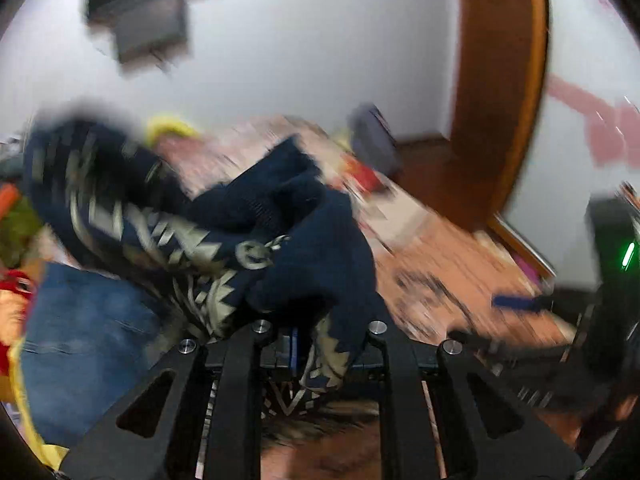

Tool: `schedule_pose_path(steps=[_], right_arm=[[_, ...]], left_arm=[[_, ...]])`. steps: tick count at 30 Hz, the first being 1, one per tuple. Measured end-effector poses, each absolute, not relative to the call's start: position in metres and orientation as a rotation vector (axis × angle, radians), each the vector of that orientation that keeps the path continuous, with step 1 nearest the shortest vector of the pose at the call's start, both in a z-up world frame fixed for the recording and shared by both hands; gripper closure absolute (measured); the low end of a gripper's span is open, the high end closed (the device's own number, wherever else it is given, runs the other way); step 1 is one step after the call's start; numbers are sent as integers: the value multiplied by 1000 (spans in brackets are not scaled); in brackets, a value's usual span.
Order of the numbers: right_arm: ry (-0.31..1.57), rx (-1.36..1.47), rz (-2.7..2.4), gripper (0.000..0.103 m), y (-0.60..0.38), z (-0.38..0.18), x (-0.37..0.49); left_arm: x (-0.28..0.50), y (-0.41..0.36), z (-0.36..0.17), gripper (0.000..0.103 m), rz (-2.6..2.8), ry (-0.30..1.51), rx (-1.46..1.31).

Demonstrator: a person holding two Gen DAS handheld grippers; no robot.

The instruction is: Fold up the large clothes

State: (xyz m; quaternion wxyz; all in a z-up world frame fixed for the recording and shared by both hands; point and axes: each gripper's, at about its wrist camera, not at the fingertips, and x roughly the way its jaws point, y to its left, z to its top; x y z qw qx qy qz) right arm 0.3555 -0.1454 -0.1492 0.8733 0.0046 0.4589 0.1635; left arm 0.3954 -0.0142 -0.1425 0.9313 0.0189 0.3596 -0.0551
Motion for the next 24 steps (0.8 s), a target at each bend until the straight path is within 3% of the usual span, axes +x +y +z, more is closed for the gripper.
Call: schedule_pose_path(steps=[5, 10, 13, 16, 21, 24], right_arm=[[961, 20, 323, 41, -165, -148, 354], [943, 28, 334, 41, -166, -141, 349], [926, 58, 352, 41, -161, -132, 346], [902, 70, 385, 41, -153, -123, 343], [855, 38, 462, 37, -121, -106, 342], [840, 23, 504, 33, -95, -105, 344]], left_arm=[[404, -17, -201, 89, -252, 945, -17], [384, -9, -199, 84, -287, 958, 22], [371, -8, -189, 58, -293, 967, 59], [353, 1, -170, 39, -293, 912, 33], [335, 26, -142, 31, -197, 815, -10], [338, 55, -137, 19, -103, 783, -34]])
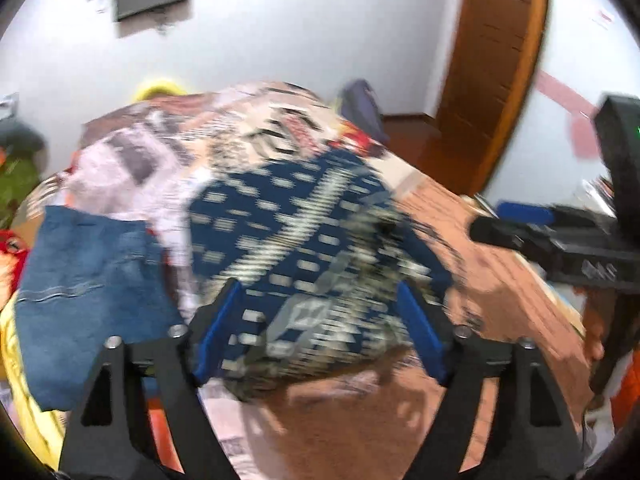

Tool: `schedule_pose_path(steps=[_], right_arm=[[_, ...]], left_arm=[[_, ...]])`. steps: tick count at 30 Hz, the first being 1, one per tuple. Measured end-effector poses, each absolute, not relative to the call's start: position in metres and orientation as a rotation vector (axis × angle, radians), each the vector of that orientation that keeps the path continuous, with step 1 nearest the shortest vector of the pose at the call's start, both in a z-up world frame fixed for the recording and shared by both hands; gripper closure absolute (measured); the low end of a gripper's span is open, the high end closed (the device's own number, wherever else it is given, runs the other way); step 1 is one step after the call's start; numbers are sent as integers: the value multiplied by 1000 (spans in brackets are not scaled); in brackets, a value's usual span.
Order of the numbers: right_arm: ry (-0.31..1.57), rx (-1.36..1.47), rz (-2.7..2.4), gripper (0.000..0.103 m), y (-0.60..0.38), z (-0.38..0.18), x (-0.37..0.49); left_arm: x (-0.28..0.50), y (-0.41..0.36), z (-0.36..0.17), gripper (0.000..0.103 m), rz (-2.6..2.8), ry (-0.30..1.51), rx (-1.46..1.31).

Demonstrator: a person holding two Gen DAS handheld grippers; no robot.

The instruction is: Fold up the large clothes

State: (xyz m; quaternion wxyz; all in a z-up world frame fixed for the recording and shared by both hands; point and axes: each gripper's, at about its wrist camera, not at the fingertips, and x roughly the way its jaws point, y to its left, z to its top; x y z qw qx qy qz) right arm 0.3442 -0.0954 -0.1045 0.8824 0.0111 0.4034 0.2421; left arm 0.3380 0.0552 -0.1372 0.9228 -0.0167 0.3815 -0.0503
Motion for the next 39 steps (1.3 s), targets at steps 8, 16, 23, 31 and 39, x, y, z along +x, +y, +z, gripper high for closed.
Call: schedule_pose_path(steps=[8, 16, 23, 31, 39], right_arm=[[904, -41, 589, 33, -29, -140, 364], [951, -56, 469, 33, -60, -179, 383], [1019, 21, 441, 26, -116, -198, 378], [967, 36, 477, 23, -119, -161, 359], [992, 216, 614, 22, -101, -154, 381]], left_arm=[[373, 121, -185, 19, 20, 913, -148], [367, 129, -221, 9, -15, 927, -219], [352, 123, -227, 7, -41, 948, -219], [342, 123, -199, 7, 13, 906, -128], [366, 141, -169, 7, 8, 849, -180]])
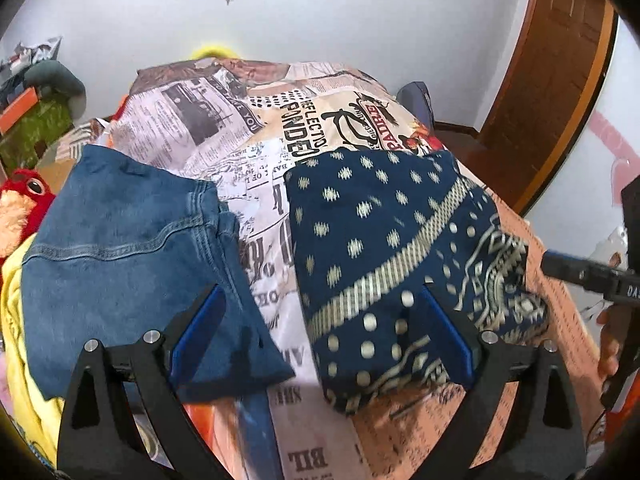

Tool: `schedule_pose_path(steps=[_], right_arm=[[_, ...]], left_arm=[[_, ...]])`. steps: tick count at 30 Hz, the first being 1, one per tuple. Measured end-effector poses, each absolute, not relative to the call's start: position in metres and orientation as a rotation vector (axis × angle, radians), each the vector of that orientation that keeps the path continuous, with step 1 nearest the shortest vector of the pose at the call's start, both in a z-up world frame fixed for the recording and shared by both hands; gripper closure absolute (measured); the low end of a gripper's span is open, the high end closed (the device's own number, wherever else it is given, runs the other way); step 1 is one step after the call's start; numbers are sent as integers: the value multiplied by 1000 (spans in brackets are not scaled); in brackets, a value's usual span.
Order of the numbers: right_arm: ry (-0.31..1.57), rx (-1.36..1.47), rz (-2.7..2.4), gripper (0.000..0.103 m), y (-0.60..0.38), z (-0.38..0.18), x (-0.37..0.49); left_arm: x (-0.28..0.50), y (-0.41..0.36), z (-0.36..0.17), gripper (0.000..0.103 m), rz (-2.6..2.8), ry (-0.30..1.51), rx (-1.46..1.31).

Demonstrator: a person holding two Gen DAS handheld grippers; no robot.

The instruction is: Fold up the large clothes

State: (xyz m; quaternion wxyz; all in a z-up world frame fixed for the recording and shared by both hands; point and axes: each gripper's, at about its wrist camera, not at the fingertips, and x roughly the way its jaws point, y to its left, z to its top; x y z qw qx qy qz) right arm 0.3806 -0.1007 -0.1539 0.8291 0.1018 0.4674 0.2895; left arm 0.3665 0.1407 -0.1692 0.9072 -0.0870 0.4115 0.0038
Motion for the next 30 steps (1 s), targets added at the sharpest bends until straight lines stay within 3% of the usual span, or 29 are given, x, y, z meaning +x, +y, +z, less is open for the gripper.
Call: schedule_pose_path(steps=[9, 13, 21, 23, 28, 30], right_arm=[[1176, 306, 631, 22, -81, -217, 433], [1196, 325, 674, 17, -79, -229, 444], [1234, 456, 766, 18, -76, -241, 454], [1235, 471, 775, 25, -75, -239, 450], [1259, 509, 784, 63, -76, -228, 443], [1267, 481, 772, 69, -73, -213, 437]], left_arm=[[427, 158, -230, 7, -209, 1051, -476], [446, 167, -253, 3, -260, 1080, -601], [455, 161, -259, 1, -271, 1073, -608], [453, 161, -256, 13, -291, 1064, -611], [445, 157, -246, 29, -299, 1045, -584], [441, 156, -238, 33, -302, 1044, -584]])
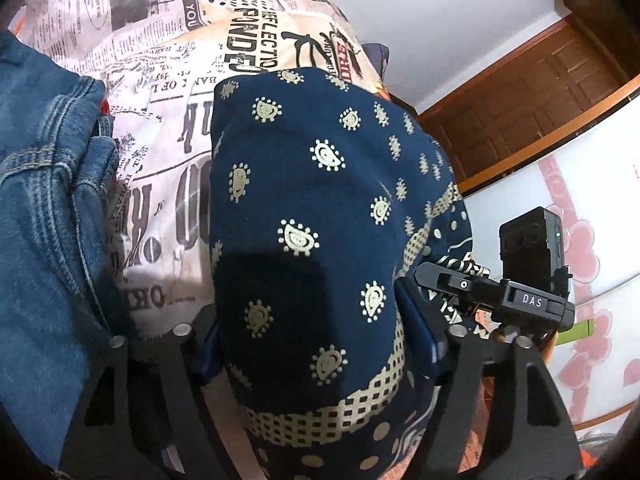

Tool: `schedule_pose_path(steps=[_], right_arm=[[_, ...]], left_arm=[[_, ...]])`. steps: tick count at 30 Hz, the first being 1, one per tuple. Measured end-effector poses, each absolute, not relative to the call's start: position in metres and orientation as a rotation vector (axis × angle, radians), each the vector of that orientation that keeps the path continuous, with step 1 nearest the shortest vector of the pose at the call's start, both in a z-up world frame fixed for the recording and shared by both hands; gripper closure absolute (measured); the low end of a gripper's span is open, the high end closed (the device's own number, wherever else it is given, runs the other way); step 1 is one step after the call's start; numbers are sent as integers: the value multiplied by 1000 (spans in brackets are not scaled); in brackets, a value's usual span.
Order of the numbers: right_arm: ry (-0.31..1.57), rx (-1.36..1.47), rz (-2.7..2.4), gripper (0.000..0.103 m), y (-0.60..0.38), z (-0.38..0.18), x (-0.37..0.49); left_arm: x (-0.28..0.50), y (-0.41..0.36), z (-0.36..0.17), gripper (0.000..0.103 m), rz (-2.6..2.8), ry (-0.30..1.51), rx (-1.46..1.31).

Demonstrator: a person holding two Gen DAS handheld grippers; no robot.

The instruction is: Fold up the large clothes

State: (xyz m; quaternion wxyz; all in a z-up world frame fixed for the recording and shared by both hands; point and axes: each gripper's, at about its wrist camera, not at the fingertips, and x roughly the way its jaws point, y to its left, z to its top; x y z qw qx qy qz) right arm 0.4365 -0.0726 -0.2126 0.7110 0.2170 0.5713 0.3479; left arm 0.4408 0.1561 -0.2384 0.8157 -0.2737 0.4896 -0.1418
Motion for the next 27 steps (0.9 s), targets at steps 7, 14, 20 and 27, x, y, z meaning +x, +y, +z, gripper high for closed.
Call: schedule_pose_path(steps=[7, 14, 20, 27], right_arm=[[1182, 442, 784, 75, -62, -151, 414], [1065, 349, 840, 75, -23, -91, 385], [1017, 304, 890, 76, 29, -70, 381], [1010, 295, 975, 76, 107, -78, 398]], left_arm=[[411, 159, -184, 41, -311, 963, -547], [376, 192, -125, 45, -301, 854, -508], [352, 240, -90, 50, -241, 760, -462], [336, 322, -91, 49, -135, 714, -498]])
